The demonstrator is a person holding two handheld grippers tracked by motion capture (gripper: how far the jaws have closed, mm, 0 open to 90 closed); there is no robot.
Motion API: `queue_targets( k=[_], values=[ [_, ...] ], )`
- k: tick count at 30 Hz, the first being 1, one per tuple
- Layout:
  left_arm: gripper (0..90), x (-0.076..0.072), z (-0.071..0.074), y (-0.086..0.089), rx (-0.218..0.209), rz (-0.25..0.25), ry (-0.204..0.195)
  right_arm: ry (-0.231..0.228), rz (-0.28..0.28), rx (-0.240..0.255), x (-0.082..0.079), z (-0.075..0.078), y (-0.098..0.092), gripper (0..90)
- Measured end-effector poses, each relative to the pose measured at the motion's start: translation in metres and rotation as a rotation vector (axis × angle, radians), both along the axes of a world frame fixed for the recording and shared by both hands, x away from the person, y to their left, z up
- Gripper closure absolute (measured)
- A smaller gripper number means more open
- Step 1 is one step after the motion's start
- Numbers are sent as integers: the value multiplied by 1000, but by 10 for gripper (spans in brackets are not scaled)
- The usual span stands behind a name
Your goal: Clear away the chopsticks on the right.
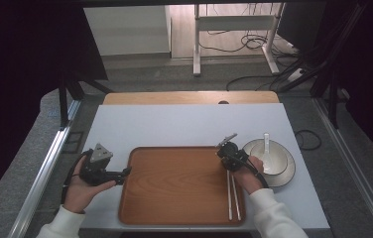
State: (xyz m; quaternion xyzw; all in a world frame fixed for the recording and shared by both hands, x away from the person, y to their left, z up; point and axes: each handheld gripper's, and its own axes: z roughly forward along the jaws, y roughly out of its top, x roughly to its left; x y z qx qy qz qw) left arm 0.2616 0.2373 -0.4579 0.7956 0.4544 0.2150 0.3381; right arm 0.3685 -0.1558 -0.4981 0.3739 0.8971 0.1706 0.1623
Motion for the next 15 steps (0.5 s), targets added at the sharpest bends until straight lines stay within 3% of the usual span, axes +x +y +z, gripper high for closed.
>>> queue_targets(
  k=[15],
  values=[
    [146,0,1,0,1,2,-2,-3,-12,-14,-2,0,-2,897]
  ],
)
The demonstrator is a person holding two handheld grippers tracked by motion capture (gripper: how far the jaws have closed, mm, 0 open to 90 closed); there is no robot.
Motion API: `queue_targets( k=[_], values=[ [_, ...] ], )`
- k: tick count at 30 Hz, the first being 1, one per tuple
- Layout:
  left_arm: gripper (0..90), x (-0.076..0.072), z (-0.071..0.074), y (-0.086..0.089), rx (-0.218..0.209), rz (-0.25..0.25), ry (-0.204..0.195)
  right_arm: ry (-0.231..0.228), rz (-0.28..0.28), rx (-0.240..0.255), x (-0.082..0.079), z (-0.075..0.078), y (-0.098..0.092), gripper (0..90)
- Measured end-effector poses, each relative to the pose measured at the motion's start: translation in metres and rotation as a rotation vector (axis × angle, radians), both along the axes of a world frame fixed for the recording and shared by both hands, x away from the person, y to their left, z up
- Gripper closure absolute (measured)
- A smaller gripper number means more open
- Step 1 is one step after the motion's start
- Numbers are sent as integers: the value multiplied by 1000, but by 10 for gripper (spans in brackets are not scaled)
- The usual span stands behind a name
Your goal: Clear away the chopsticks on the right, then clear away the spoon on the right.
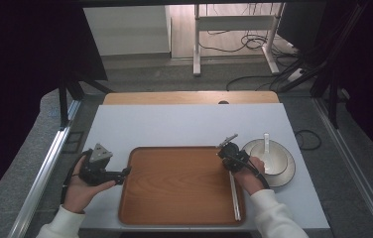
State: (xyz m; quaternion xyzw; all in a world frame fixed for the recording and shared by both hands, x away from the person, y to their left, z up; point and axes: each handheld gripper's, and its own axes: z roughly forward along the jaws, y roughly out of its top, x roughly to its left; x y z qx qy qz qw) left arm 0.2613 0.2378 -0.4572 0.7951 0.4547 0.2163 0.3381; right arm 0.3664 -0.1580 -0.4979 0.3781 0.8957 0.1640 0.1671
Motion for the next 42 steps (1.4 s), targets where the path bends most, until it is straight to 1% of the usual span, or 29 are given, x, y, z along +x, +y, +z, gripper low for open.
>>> queue_targets(
  k=[3,5,9,15,19,21,22,24,26,28,29,32,34,39,42],
  values=[
    [146,0,0,0,0,0,0,-8,3,18,-1,3,0,897],
    [146,0,0,1,0,1,0,-25,7,30,-1,7,-1,896],
    [146,0,0,1,-2,3,-3,-55,22,78,-4,19,-4,896],
    [146,0,1,2,-4,6,-6,-88,47,176,-10,39,-18,896],
    [146,0,0,1,0,5,-1,-107,66,249,-15,54,-32,896],
    [146,1,0,1,1,4,1,-112,73,275,-16,60,-41,884],
    [146,1,-1,1,3,4,1,-117,75,290,-17,63,-45,861],
    [146,1,-2,0,1,4,4,-151,85,319,-18,70,-55,805],
    [146,1,-2,0,4,3,7,-179,91,359,-19,75,-63,719],
    [146,1,-3,1,5,5,9,-200,86,373,-19,81,-69,617],
    [146,1,-3,1,7,4,10,-206,81,385,-19,83,-72,584],
    [146,1,-4,3,5,11,10,-209,68,411,-17,88,-82,521],
    [146,1,-4,4,3,15,9,-209,60,416,-17,89,-86,497],
    [146,1,-3,3,5,13,7,-213,36,424,-15,93,-99,471],
    [146,0,-2,1,6,5,4,-211,22,418,-14,93,-103,454]
  ],
)
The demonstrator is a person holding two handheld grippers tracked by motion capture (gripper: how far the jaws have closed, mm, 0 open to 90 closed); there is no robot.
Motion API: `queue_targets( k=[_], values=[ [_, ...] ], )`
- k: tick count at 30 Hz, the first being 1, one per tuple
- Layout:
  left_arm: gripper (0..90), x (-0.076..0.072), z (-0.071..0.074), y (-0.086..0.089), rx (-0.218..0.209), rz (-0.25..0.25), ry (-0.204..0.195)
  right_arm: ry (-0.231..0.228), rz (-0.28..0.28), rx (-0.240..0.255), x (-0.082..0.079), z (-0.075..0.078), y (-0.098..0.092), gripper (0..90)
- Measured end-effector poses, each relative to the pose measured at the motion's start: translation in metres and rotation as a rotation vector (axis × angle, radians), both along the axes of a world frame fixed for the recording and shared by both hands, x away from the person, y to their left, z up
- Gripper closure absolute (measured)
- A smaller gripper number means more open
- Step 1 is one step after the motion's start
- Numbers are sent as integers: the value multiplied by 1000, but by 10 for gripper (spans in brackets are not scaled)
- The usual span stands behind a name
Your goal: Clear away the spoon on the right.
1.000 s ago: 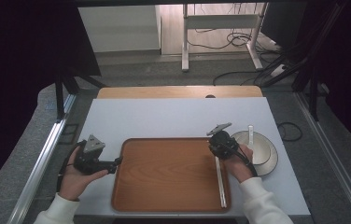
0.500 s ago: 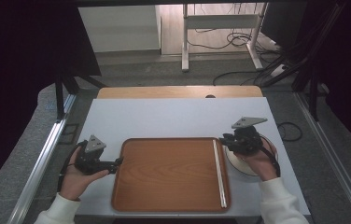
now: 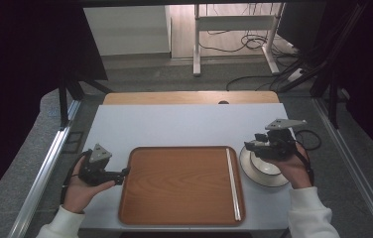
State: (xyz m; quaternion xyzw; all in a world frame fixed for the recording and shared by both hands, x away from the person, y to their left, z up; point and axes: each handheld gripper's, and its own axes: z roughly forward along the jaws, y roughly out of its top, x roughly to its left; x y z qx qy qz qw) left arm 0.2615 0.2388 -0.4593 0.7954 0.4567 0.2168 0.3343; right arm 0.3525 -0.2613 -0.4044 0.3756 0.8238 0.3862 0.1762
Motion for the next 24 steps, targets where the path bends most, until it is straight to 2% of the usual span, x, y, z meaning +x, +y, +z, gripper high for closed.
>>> queue_targets(
  k=[5,12,20,24],
  values=[
    [146,1,0,-1,1,-5,0,6,-18,-3,0,0,-7,444],
    [146,4,1,-4,3,-20,-2,11,-73,9,3,2,-25,443],
    [146,7,1,-5,2,-29,0,52,-174,33,31,-6,-46,429],
    [146,8,-1,-6,1,-29,4,83,-192,43,45,-12,-55,424]
  ],
)
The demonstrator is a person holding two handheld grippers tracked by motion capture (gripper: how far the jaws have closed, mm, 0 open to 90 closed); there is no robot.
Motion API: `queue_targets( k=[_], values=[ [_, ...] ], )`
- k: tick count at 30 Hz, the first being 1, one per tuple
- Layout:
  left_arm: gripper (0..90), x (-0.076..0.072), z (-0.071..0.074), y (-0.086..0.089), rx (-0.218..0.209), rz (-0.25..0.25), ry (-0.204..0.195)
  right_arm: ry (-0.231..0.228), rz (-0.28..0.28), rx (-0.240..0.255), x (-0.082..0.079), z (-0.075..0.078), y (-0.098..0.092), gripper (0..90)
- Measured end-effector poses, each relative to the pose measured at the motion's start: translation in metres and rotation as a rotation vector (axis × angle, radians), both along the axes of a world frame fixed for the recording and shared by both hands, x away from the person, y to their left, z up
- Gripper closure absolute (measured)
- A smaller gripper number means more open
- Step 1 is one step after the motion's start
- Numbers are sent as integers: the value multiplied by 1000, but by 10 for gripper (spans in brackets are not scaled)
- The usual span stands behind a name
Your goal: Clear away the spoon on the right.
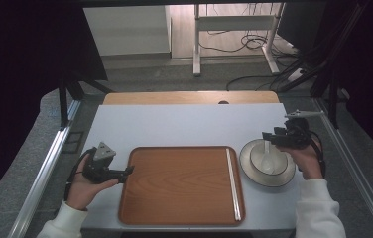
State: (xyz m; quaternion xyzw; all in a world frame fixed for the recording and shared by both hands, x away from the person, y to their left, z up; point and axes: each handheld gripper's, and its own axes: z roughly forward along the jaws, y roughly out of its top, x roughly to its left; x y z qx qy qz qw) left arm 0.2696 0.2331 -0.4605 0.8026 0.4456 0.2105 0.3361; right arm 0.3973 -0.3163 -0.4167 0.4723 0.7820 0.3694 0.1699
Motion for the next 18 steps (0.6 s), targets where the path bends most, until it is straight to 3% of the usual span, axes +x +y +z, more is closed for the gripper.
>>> queue_targets(
  k=[5,12,15,18],
  values=[
    [145,-2,0,-2,6,-2,0,54,0,42,15,-11,-5,424],
    [146,-5,0,0,2,11,-2,123,-10,40,28,-25,-3,454],
    [146,-5,-1,1,2,12,-1,159,-2,67,31,-30,-4,538],
    [146,-5,-1,1,8,10,2,190,2,113,33,-32,-8,682]
  ],
)
